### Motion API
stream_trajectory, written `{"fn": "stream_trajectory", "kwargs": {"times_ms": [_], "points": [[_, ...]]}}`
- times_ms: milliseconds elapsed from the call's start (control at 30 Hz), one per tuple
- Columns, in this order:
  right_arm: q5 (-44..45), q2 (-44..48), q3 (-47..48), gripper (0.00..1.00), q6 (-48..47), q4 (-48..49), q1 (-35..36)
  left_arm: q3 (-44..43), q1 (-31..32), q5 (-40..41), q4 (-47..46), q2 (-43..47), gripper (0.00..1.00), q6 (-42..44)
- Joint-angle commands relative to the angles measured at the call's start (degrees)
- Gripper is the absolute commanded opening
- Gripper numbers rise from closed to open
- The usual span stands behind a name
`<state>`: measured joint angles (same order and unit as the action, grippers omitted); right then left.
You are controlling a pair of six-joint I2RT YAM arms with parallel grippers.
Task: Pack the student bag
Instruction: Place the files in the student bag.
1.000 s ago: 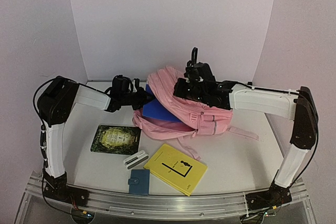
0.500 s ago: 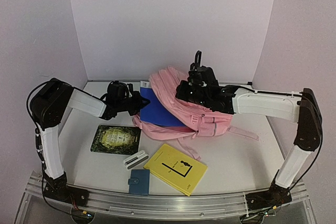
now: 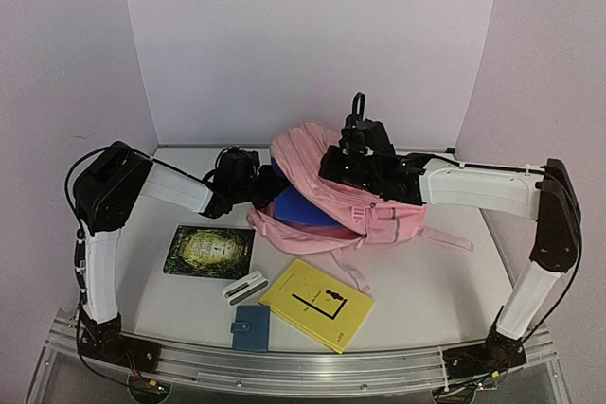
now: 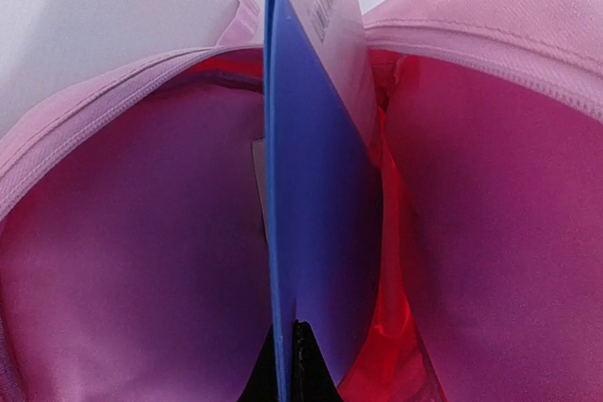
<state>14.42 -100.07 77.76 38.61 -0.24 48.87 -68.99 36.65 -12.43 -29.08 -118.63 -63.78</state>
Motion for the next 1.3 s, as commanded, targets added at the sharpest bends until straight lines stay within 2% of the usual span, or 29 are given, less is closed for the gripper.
{"fn": "stream_trajectory", "kwargs": {"times_ms": [0,67,167,267,333,433,500,567,700,733,1000,1267], "points": [[-1.15,2.67,2.35,0.00,1.35,9.99,1.09,-3.73,1.92,1.71,2.08,-1.09,0.00,3.37],[-0.88,3.08,2.14,0.00,1.18,10.00,1.07,-2.84,1.87,2.91,4.24,0.53,0.04,5.81],[-0.50,3.71,1.72,0.00,0.97,9.98,1.11,-2.42,1.88,4.08,9.27,3.82,0.24,10.74],[-0.13,4.22,1.21,0.00,0.87,9.99,1.05,-1.30,1.85,3.97,12.41,6.79,0.37,13.84],[0.05,4.41,0.93,0.00,0.82,9.99,1.06,-0.34,1.77,2.00,12.80,8.30,0.42,14.67],[0.11,4.40,0.86,0.00,0.80,9.99,1.09,0.29,1.84,-3.58,11.98,8.89,0.44,13.84],[0.01,4.42,1.05,0.00,0.84,9.99,1.10,1.00,1.84,-7.03,10.01,8.49,0.44,11.80],[0.00,4.53,1.08,0.00,0.85,9.99,1.05,1.67,1.84,-9.49,8.14,8.08,0.39,10.13],[0.60,5.17,0.55,0.00,0.85,9.96,1.10,4.07,1.80,-11.08,3.83,9.33,0.06,6.98],[0.87,5.43,0.23,0.00,0.86,9.97,1.09,4.63,1.80,-10.43,3.46,10.13,0.01,6.65],[2.27,7.75,-1.59,0.00,1.30,9.97,1.09,11.70,0.50,-5.46,-6.64,18.60,0.00,-0.06],[2.32,8.30,-1.90,0.00,1.59,9.99,1.06,12.77,0.40,-3.59,-13.85,20.40,0.00,-5.10]]}}
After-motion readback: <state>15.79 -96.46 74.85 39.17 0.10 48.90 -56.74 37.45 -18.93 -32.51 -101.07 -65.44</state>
